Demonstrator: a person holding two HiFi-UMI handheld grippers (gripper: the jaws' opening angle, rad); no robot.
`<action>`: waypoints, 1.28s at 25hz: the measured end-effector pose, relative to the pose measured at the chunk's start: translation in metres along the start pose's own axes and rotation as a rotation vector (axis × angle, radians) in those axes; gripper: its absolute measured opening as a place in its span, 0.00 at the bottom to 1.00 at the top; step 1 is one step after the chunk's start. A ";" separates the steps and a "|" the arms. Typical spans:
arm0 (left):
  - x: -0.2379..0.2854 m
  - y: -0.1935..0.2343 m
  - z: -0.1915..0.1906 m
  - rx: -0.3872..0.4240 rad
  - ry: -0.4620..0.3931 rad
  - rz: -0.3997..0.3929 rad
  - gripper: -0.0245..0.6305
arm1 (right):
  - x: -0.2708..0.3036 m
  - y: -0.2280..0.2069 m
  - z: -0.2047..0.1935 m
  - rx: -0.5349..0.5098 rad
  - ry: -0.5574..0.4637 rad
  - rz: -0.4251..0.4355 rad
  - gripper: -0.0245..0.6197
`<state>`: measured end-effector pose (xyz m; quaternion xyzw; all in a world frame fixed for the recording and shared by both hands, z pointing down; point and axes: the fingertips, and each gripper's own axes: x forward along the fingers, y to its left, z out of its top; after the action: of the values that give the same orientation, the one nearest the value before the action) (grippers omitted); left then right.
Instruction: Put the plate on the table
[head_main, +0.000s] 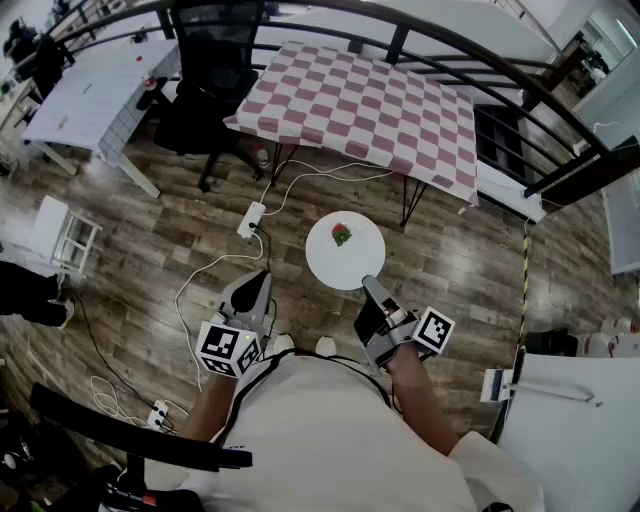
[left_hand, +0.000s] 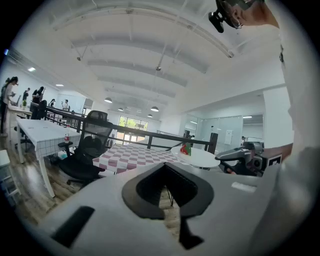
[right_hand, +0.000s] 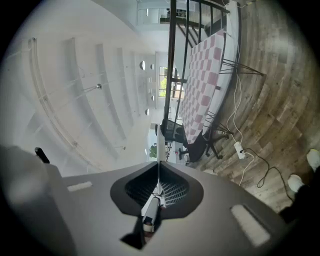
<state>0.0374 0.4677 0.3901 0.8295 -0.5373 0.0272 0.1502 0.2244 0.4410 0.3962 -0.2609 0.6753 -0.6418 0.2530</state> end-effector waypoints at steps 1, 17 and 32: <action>0.000 -0.003 -0.001 0.001 0.002 -0.002 0.05 | -0.002 0.000 0.002 0.000 -0.002 0.002 0.06; -0.007 -0.016 -0.004 0.010 0.003 -0.008 0.05 | -0.015 -0.002 -0.001 -0.013 -0.011 0.009 0.06; -0.031 0.023 -0.010 0.002 -0.005 -0.020 0.05 | 0.008 -0.006 -0.026 -0.039 -0.046 0.012 0.06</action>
<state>0.0048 0.4893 0.3979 0.8351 -0.5292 0.0239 0.1484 0.2009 0.4544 0.4030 -0.2763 0.6832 -0.6210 0.2671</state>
